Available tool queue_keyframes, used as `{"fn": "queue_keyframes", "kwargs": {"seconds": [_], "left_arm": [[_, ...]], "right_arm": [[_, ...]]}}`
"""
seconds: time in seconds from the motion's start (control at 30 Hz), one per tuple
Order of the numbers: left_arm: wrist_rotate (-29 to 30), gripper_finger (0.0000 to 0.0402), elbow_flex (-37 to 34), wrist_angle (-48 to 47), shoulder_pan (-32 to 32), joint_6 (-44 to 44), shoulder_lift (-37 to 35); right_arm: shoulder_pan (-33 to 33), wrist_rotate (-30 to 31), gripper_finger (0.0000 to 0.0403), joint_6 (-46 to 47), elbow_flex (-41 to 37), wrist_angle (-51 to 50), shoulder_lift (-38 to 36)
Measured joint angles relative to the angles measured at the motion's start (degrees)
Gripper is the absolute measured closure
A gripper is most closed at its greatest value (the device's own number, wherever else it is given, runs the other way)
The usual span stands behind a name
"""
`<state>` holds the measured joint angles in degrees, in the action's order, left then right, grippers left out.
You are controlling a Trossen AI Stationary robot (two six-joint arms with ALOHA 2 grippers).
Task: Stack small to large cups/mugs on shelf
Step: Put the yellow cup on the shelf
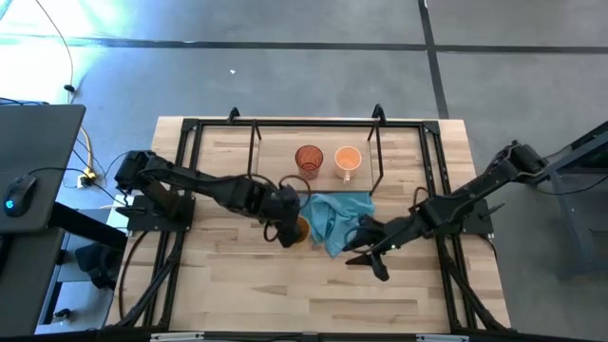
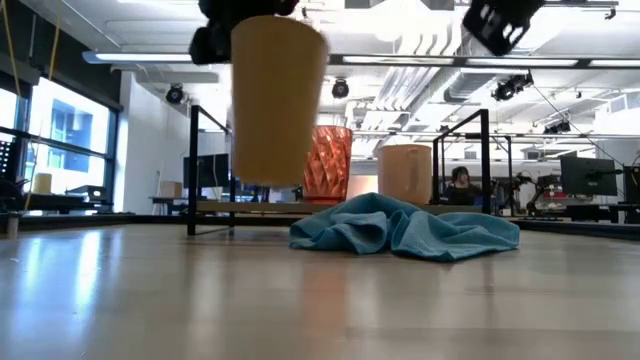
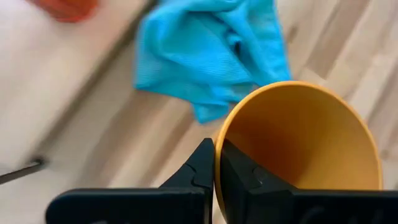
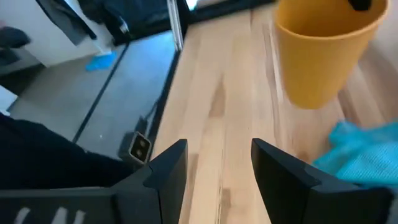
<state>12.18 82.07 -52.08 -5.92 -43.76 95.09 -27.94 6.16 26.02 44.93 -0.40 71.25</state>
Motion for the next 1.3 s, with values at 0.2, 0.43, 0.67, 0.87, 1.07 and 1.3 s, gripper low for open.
{"fn": "queue_keyframes", "kwargs": {"seconds": [0.2, 0.43, 0.67, 0.87, 1.07, 1.3], "left_arm": [[1.09, 0.0401, 0.89, -5.33, 2.72, 3.05, -2.84], [4.29, 0.0401, 0.89, -8.99, 6.77, 6.00, -7.10], [8.59, 0.0401, 0.91, -9.46, 12.05, 9.75, -9.59], [8.75, 0.0401, 0.24, -7.05, 18.26, 14.59, -9.61], [5.93, 0.0401, -1.64, -3.75, 24.20, 18.34, -9.55], [1.61, 0.0401, -5.46, -1.59, 29.30, 20.48, -9.53]], "right_arm": [[-0.77, 1.92, 0.0233, -3.86, 0.00, 2.72, -6.19], [-0.99, 5.59, 0.0233, -8.01, 0.01, 3.47, -13.43], [-0.99, 7.78, 0.0233, -11.53, 0.00, 4.02, -17.50], [-0.94, 7.88, 0.0233, -13.03, 0.01, 5.42, -19.09], [-0.94, 8.01, 0.0233, -12.78, 0.02, 5.68, -19.64], [-0.94, 8.24, 0.0233, -12.56, 0.02, 5.61, -19.62]]}}
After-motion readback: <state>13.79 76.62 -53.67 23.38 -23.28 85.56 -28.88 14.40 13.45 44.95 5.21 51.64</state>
